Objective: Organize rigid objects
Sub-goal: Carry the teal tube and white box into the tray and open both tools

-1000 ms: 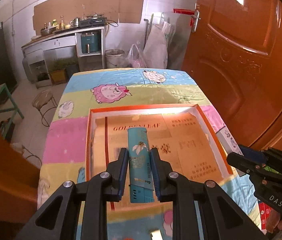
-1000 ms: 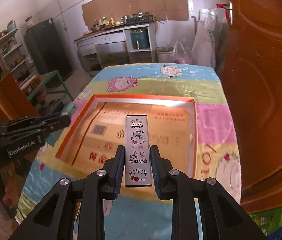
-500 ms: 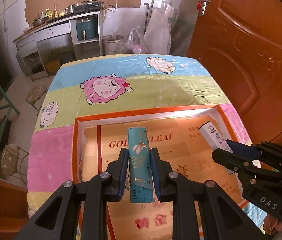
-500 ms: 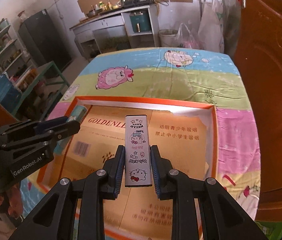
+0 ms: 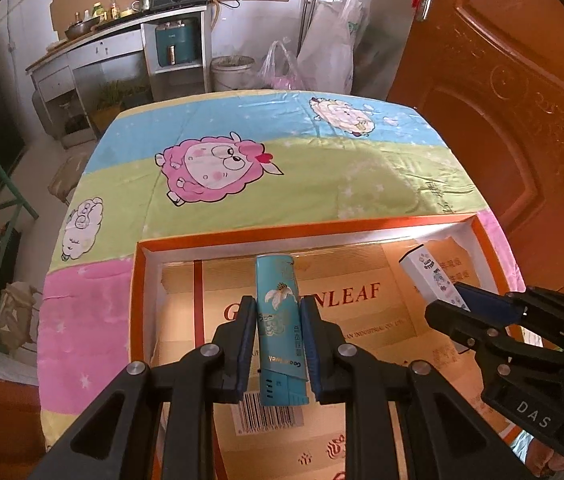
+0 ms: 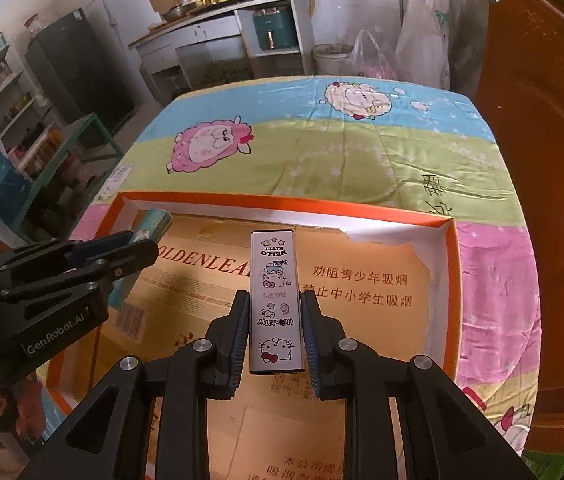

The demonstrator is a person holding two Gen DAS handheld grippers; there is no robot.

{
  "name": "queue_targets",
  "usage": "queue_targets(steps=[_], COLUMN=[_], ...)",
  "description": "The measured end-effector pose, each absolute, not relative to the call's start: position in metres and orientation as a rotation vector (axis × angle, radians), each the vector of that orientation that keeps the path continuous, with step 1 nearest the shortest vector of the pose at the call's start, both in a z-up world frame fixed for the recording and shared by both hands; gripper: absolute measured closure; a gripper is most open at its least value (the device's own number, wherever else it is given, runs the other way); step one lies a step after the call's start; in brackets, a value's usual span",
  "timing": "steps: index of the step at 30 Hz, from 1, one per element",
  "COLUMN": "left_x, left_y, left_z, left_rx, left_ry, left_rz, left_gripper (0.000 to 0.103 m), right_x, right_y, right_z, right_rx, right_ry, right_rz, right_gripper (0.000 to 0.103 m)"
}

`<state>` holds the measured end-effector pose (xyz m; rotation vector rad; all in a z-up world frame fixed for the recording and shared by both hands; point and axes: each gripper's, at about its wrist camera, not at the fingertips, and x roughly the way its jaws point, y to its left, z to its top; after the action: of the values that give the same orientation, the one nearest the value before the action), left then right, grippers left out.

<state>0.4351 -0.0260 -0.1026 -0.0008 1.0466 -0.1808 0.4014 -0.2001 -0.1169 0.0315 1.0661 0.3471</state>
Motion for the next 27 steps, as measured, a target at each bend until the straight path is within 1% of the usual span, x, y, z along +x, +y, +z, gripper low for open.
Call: queue_targets(steps=[21,22,26,27], left_x=[0.440,0.440,0.440,0.440], left_y=[-0.025,-0.025,-0.027,-0.027], left_z=[-0.133,-0.133,-0.133,-0.133], left_rx=[0.029,0.033,0.026,0.030], left_ry=[1.052,1.052,1.050,1.048], left_rz=[-0.214,-0.223,-0.278,-0.274], left_gripper=[0.079,0.077,0.058,0.057], right_x=[0.405,0.405,0.405,0.405], right_y=[-0.195,-0.195,-0.193,-0.192], right_z=[-0.140,-0.140,-0.141,-0.142], right_rx=[-0.008,-0.010,-0.020,-0.028], right_ry=[1.094,1.094,1.088,1.087], right_rz=[0.323,0.323,0.318,0.317], right_gripper=[0.077,0.077,0.077,0.077])
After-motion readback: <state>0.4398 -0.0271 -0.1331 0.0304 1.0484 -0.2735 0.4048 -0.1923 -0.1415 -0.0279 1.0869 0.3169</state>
